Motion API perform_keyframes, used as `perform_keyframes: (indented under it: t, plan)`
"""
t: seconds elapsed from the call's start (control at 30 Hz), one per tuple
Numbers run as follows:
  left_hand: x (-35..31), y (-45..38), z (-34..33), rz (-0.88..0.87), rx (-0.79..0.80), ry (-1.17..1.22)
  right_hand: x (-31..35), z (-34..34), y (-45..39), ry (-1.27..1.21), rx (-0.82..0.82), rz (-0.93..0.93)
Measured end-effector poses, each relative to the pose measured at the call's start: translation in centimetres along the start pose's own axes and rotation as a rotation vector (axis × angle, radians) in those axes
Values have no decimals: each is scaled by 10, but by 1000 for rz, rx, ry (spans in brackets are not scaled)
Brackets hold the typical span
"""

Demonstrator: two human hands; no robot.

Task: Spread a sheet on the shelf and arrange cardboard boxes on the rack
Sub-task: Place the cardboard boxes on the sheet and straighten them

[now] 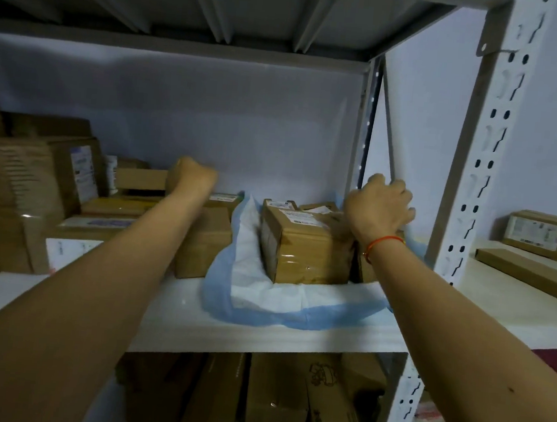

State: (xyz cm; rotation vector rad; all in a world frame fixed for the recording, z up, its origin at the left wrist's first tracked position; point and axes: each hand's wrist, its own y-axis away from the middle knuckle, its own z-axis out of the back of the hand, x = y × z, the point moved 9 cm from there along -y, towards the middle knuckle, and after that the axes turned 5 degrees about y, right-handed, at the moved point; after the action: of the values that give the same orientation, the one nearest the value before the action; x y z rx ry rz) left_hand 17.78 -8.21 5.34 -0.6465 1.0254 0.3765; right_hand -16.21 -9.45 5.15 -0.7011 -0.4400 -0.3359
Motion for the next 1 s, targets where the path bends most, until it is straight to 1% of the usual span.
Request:
perform_keyframes:
  t: [0.07, 0.1, 0.13, 0.2, 0.27, 0.33, 0.4, 0.5, 0.57, 0.67, 0.73, 0.83, 0.9, 1.0]
  plan:
    - [8, -2, 11, -11, -11, -238, 27, -2, 3, -31, 18, 41]
    - [14, -3, 10, -23, 20, -328, 40, -6, 4, -46, 32, 57]
    - [25, -4, 1, 3, 108, -412, 52, -11, 5, -39, 53, 75]
    - [44, 1, -17, 47, 269, -537, 75, -22, 10, -17, 123, 92]
    - [50, 7, -37, 0, 367, -634, 92, -36, 15, 9, 199, 104]
    - [54, 11, -55, -60, 428, -716, 102, -44, 18, 30, 245, 116]
    - [59, 9, -65, -78, 419, -760, 109, -53, 18, 21, 263, 119]
    - [66, -3, -68, -44, 394, -768, 113, -60, 17, 25, 271, 118]
    - [61, -15, -67, -42, 392, -726, 112, -61, 12, 23, 260, 107]
    - [41, -24, -58, -40, 435, -521, 117, -66, 10, -34, 298, 106]
    - [25, -34, -42, -17, 409, -392, 124, -71, 10, -131, 332, 123]
    - [-3, -36, -13, -37, 313, -313, 137, -76, 11, -250, 366, 171]
    - [-19, -33, 0, -112, 239, -298, 148, -76, 16, -390, 419, 178]
    - [-37, -24, 3, -297, 157, -300, 166, -80, 33, -698, 653, 136]
